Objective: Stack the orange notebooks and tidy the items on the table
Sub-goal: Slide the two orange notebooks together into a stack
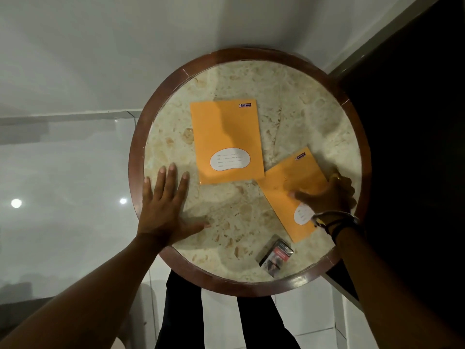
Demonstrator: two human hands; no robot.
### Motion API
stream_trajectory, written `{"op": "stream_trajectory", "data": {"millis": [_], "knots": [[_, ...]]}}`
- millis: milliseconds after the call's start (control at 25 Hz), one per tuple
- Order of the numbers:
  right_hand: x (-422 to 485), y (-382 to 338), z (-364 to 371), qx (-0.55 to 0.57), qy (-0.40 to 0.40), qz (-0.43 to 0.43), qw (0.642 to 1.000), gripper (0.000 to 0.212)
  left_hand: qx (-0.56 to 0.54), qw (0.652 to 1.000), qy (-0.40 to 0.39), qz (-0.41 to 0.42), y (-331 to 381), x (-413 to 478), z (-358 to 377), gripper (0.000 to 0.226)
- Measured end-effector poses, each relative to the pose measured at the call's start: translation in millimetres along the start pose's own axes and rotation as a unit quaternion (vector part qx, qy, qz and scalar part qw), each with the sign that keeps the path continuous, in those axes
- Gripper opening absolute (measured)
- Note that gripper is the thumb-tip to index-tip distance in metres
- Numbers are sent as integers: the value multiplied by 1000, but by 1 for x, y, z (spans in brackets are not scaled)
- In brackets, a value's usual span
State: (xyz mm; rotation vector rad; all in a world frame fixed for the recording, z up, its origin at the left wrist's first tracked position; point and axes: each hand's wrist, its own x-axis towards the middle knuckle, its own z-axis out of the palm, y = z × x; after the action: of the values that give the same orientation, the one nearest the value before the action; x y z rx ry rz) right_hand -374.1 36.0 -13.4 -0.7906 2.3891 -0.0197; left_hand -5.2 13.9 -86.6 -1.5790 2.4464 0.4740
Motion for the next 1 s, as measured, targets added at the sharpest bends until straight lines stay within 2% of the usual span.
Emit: {"op": "stream_trajectory", "data": {"millis": [40, 120, 200, 280, 360, 440, 480, 560, 640, 760, 920, 1000], "knots": [[-4, 10, -2, -46, -22, 8, 999, 134, 1, 1000, -3, 1, 0, 0, 0, 134], [-5, 19, 0, -126, -10, 6, 992, 134, 8, 1000, -7, 1, 2, 0, -1, 134], [-1, 18, -2, -152, 5, 27, 988, 130, 11, 1000, -8, 1, 3, 0, -3, 133], [5, 25, -10, -147, -20, 63, 987, 119, 7, 1000, -13, 2, 4, 1, -3, 134], [7, 38, -22, -89, -74, 88, 989, 101, 14, 1000, -17, -1, 4, 0, -4, 134], [6, 48, -42, 15, -100, 74, 992, 71, 18, 1000, -16, -2, 5, 0, -4, 134], [4, 51, -53, 56, -93, 56, 993, 57, 19, 1000, -16, -2, 5, 0, -4, 134], [1, 50, -75, 85, -56, 0, 995, 42, 16, 1000, -17, -2, 5, 0, -4, 134], [-1, 35, -88, 94, -31, -74, 992, 37, 14, 1000, -15, -5, 4, 0, -3, 135], [2, -5, -88, 194, -13, -145, 970, 37, 10, 1000, -8, -3, 2, 0, -1, 136], [13, -80, -46, 347, -84, -139, 924, 35, 1, 1000, -9, -5, 0, 1, 0, 136], [15, -115, -18, 381, -128, -122, 907, 34, 0, 1000, 0, -4, 1, 0, 1, 135]]}}
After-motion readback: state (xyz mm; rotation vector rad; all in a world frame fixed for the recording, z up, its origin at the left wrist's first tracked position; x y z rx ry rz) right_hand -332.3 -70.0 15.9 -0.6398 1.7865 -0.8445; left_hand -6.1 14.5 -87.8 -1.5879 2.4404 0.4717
